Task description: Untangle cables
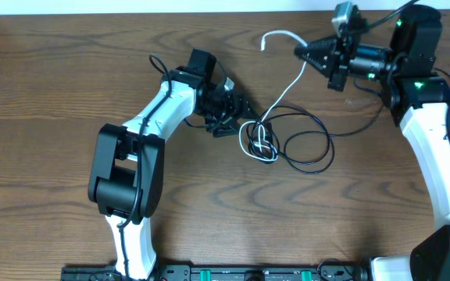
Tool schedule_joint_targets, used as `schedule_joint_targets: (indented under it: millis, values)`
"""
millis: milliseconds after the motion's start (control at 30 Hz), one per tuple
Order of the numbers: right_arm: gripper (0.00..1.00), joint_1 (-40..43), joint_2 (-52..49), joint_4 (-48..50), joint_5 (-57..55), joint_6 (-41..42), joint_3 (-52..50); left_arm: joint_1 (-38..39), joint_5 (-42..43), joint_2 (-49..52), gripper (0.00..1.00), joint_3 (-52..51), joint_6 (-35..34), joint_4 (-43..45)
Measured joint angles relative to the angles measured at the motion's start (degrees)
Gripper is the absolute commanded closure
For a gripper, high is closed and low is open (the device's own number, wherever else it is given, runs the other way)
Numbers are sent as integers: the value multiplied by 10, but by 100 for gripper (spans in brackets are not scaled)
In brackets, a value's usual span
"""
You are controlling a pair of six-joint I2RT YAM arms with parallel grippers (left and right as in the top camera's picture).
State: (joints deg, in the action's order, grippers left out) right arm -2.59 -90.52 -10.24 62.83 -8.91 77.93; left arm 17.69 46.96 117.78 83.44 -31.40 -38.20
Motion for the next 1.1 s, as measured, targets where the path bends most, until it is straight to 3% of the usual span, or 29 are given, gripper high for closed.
schedule_joint_targets:
  millis: [400,500,600,767,1100]
  values:
    - [99,5,0,-29,-189,135,0,0,-167,0,24,0,17,-85]
    - [99,5,0,-50,-208,146,0,0,-186,0,44,0,23,-85]
    - [99,5,0,-71,-228,150,0,0,-194,0,47,0,29,-85]
    - [99,5,0,-91,-258,153,0,0,-185,0,41,-1,31,-83]
    - [99,5,0,-97,-270,153,0,-16,-73,0,41,-1,24,-37]
